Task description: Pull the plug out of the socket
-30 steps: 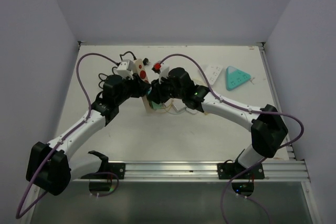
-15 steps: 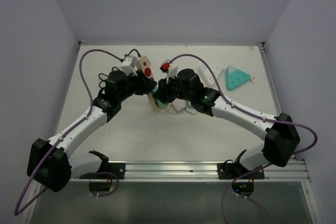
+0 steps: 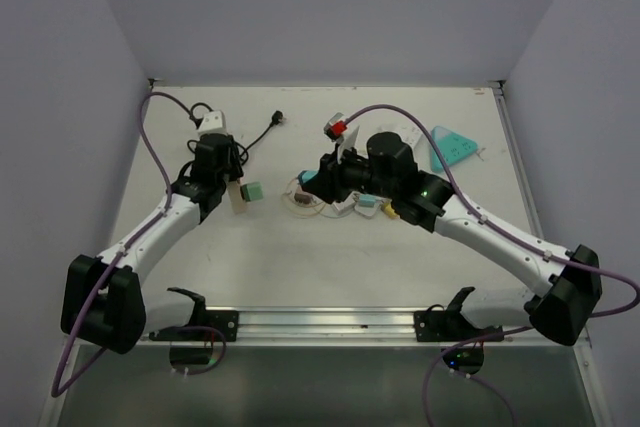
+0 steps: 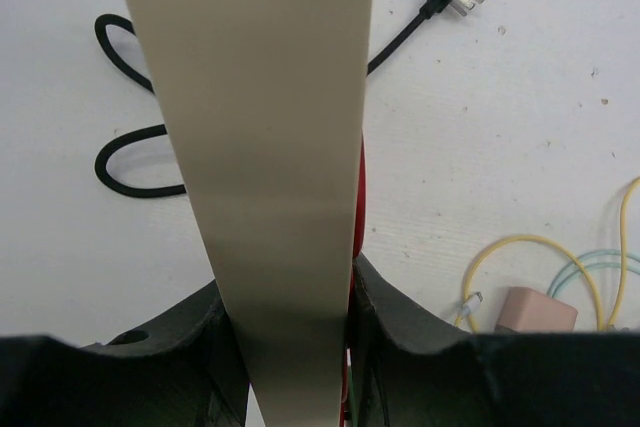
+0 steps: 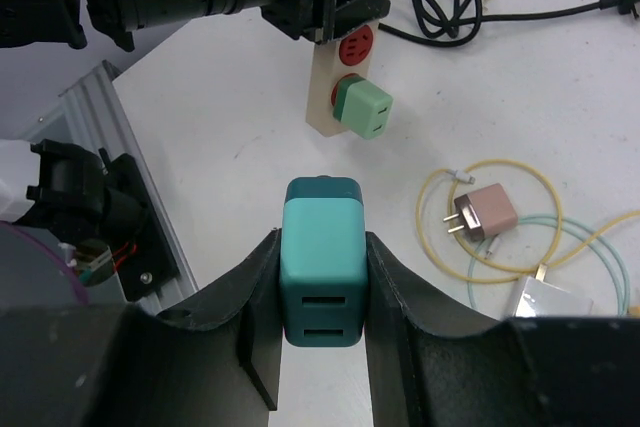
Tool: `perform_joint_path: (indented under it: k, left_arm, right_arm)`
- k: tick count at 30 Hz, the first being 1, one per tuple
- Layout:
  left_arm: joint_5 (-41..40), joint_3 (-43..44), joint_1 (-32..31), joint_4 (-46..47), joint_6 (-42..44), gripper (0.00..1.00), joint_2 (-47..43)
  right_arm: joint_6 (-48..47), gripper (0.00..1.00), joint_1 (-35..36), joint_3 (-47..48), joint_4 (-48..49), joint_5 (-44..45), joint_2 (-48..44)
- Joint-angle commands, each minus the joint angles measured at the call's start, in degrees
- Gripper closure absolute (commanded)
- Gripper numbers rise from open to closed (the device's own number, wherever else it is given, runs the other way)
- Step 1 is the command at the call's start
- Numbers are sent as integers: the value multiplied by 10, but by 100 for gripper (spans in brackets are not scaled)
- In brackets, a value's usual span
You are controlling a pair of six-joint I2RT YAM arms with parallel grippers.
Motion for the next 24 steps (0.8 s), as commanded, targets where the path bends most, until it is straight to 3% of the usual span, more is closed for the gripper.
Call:
perform_joint_path:
  k: [1, 8, 13, 19, 22, 24]
  left_arm:
    - [-28, 14, -6, 43, 20, 100, -14]
    - [69, 50, -6, 43, 37, 100, -41]
    - [163, 94, -6, 19, 44, 100, -44]
    - [242, 116, -6, 3, 61, 100, -36]
    - [264, 110, -6, 9, 78, 100, -36]
    - [268, 96, -6, 24, 84, 100, -44]
  right_arm:
    - [0, 100, -5, 2, -5, -11, 2]
    - [63, 100, -72, -51, 47, 20, 31]
    - [123, 100, -122, -80, 72, -34, 102]
    - [166, 100, -127, -92, 168, -76, 187]
    - [181, 94, -134, -95, 198, -73, 219]
    - [191, 84, -141, -99, 217, -73, 240]
